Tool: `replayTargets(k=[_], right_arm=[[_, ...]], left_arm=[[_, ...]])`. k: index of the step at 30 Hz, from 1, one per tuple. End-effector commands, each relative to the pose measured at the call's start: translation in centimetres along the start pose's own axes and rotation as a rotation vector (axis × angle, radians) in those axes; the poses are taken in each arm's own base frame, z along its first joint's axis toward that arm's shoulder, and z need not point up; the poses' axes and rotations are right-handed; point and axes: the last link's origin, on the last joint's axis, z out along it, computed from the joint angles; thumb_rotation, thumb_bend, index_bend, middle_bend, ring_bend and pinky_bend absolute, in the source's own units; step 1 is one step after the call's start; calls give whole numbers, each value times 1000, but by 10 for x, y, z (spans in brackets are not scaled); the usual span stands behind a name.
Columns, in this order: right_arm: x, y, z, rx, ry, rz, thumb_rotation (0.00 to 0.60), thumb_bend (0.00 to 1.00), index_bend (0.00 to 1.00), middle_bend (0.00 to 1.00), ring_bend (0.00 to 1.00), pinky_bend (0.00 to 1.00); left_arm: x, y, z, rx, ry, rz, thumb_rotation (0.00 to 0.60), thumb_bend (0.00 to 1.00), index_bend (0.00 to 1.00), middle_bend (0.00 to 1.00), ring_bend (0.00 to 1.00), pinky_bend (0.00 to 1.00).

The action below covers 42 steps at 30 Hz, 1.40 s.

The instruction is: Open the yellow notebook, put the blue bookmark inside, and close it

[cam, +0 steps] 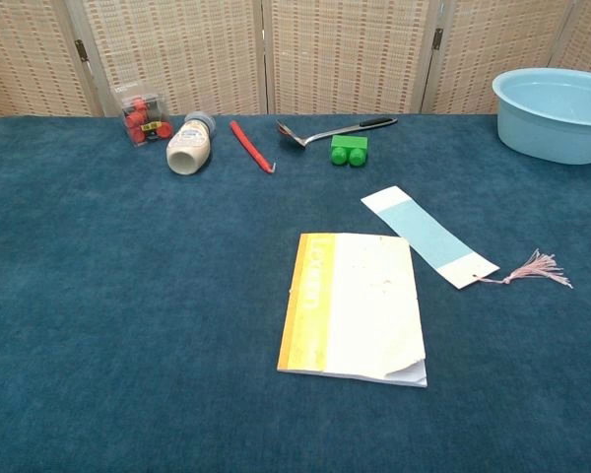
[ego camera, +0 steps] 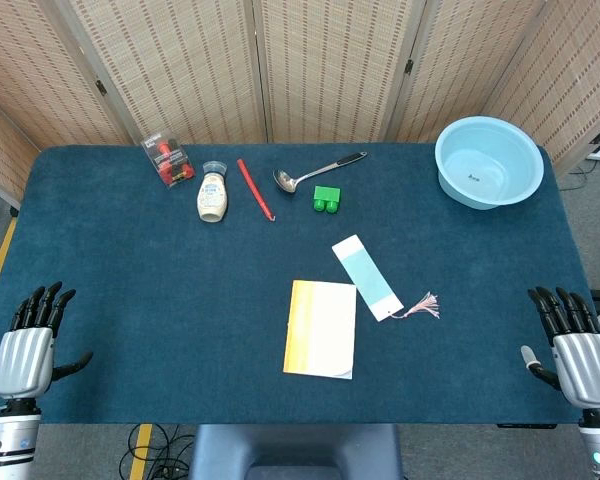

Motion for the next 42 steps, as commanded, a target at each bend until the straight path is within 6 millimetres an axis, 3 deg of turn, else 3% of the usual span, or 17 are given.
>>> replayTargets(k=[1,11,17,23,28,35,42], right_arm=[[-1,-1,2,5,-6,3,600,261,31,95,0,93],[-2,-7,9,67,-24,5,600,261,31,96,0,92],[-9,-21,25,170,-78,-9,600,261,31,96,0,92],[-25,-54,55,343,-144,-41,600,181,82,123,0,92],[-43,-86,74,477,-187,-51,600,114,208,136,0,92],[-75,-130,90,659,-254,-75,600,106,250,139,0,92],[-97,-158,97,776,-288,-118,600,161,263,139,2,92]], left_arm=[[-1,0,-1,0,7,-1,600,66,155,85,44,146],[0,-5,-6,16,-33,8,600,65,154,84,43,145],[2,-6,-8,14,-33,1,600,65,155,84,43,145],[2,-10,-13,22,-31,-7,600,65,154,84,43,145],[4,-15,-15,32,-33,-7,600,65,155,79,43,145],[11,-24,-17,45,-16,5,600,65,155,72,43,145],[9,-28,-19,52,-24,-2,600,65,155,68,44,146]])
